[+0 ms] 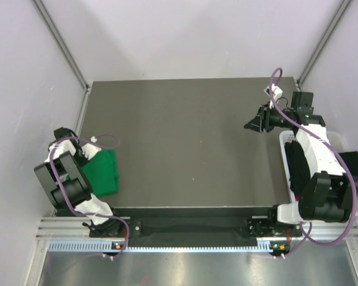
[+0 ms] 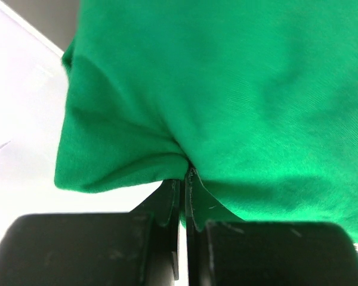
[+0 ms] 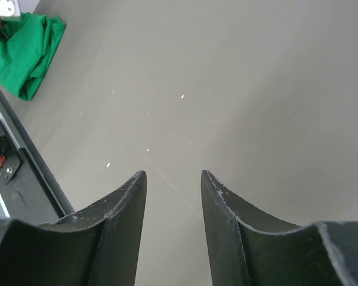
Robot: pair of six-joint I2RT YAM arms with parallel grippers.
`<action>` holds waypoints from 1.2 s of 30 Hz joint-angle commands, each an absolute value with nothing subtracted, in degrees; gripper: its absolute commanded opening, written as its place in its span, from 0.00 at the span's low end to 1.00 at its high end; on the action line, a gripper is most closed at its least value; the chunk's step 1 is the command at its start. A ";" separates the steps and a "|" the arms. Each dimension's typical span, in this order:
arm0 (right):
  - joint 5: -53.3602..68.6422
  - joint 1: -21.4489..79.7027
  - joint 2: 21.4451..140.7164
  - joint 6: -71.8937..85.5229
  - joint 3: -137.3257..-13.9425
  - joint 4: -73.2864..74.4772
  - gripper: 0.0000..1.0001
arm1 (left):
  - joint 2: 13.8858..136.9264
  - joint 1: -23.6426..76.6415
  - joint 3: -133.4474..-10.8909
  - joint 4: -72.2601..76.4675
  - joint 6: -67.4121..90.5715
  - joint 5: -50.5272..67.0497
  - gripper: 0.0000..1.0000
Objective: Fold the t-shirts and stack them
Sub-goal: Neatly place the folded tshirt to the corner, then reset both grippers
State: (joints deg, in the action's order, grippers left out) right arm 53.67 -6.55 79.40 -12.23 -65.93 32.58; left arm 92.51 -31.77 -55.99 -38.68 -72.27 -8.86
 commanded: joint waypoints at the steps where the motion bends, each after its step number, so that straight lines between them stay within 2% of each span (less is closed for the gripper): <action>1: 55.37 -6.33 78.14 -12.66 -65.13 30.41 0.42 | 87.72 -32.34 -52.39 -36.21 -79.18 -10.02 0.00; 7: 55.46 -6.24 78.22 -12.22 -65.04 29.71 0.42 | 85.25 -33.40 -49.66 -34.72 -84.90 -10.28 0.00; 17: 55.11 -5.98 77.96 -12.74 -64.69 29.97 0.42 | 86.40 -33.93 -45.80 -23.92 -94.56 -12.83 0.00; 26: 55.55 -5.89 79.36 -12.30 -64.87 29.27 0.42 | 88.42 -33.58 -47.29 -21.99 -92.46 -12.57 0.00; 30: 55.99 -5.80 80.24 -11.78 -64.43 28.30 0.42 | 85.70 -32.43 -47.10 -17.94 -88.00 -9.50 0.23; 33: 56.34 -5.63 80.51 -10.99 -63.11 26.29 0.42 | 82.80 -30.77 -52.10 -20.99 -78.25 -2.22 0.43; 36: 56.43 -5.36 80.25 -9.76 -61.79 23.91 0.42 | 80.69 -28.05 -56.86 -23.72 -68.40 5.17 0.44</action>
State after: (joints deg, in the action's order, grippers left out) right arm 54.50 -6.04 80.27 -10.26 -62.65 28.45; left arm 84.95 -30.39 -51.11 -24.01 -79.59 -4.38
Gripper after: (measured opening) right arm 0.423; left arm 0.433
